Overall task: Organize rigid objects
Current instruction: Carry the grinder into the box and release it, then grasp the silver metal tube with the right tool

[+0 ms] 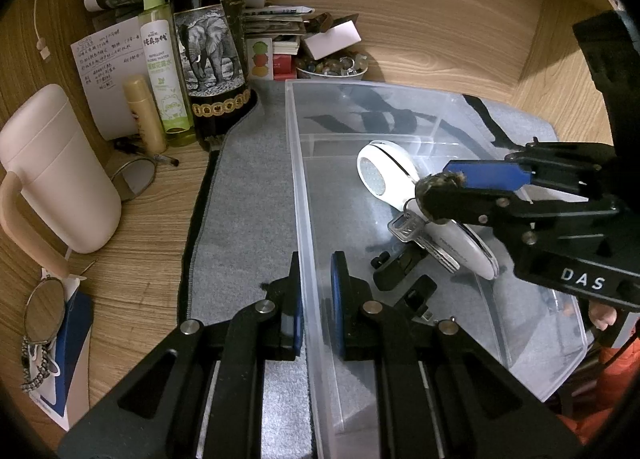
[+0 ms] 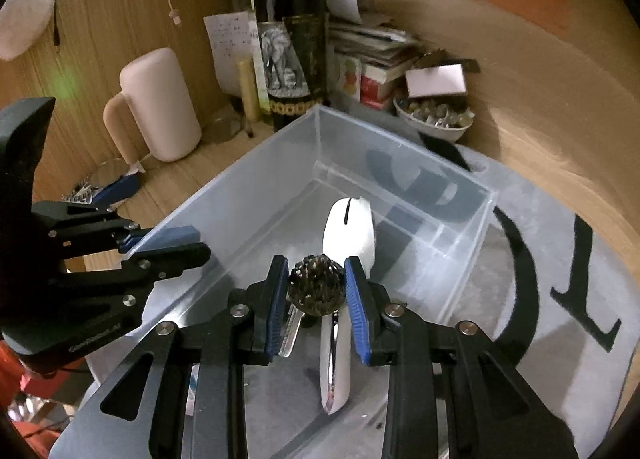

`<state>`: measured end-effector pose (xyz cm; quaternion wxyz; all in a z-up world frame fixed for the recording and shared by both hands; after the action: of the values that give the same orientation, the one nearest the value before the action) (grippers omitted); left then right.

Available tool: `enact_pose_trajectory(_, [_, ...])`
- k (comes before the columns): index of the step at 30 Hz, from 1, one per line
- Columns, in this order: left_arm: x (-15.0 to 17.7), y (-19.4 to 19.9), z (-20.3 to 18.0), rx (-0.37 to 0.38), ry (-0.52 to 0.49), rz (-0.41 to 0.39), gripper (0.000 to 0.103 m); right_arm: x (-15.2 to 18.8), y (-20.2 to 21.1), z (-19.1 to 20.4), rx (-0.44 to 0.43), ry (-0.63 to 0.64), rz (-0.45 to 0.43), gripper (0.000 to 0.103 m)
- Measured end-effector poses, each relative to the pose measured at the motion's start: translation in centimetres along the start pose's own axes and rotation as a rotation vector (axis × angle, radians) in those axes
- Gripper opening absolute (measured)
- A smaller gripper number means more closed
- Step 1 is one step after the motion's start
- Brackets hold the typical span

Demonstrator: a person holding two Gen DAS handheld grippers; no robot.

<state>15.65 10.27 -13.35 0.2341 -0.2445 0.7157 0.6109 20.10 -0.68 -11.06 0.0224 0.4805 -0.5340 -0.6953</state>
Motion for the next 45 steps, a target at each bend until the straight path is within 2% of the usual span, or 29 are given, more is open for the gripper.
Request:
enact_pose_trajectory(3, [-0.1,-0.1,-0.2,0.001,0.005,-0.001,0.011,0.1,-0.3,-0.1,0.012,0.004,0.011,0.027])
enact_pose_trajectory(6, [-0.1,0.0,-0.3,0.001,0.005,-0.001,0.011,0.0,0.0,-0.4,0.01,-0.005,0.005,0.031])
enact_pose_trajectory(9, [-0.1,0.0,-0.3,0.002,0.006,-0.001,0.011,-0.1,0.6,-0.8,0.009,-0.02,-0.02,0.038])
enact_pose_trajectory(14, [-0.1,0.0,-0.3,0.0,0.004,0.0,0.011,-0.5,2.3,-1.3,0.025,-0.036,-0.071,0.043])
enact_pose_trajectory(16, [-0.1,-0.1,-0.3,-0.001,0.003,0.0,0.011,-0.5,3.4,-1.7,0.038,-0.043,-0.099,0.054])
enact_pose_trajectory(21, [-0.1,-0.1,-0.3,-0.002,0.002,-0.001,0.011,0.0,6.0,-3.0,0.101,-0.042,-0.155,0.054])
enact_pose_trajectory(26, [-0.1,-0.1,-0.3,0.0,0.004,-0.001,0.011,1.4,7.7,-5.5,0.157,-0.099,-0.164,0.055])
enact_pose_trajectory(33, [-0.1,0.0,-0.2,-0.001,0.003,0.0,0.011,5.0,7.8,-8.6,0.232,-0.174,-0.102,0.055])
enact_pose_trajectory(39, [-0.1,0.0,-0.2,-0.001,0.003,0.0,0.011,8.7,5.9,-9.9,0.223,-0.245,-0.009,0.055])
enact_pose_trajectory(45, [-0.1,0.0,-0.3,-0.001,0.003,0.0,0.011,11.5,3.7,-9.0,0.212,-0.236,0.085,0.055])
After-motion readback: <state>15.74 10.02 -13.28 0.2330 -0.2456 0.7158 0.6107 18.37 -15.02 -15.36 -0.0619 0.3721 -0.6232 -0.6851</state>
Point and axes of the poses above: each gripper's, at about its wrist camera, not at the fingertips, and y roughly against the way its jaws point, z to its left, x to its underside, the point moved 5 cm from there along -y, roughly the way its jaws point, and after that the axes turned 7 degrees about x, right-handed, at the moved point
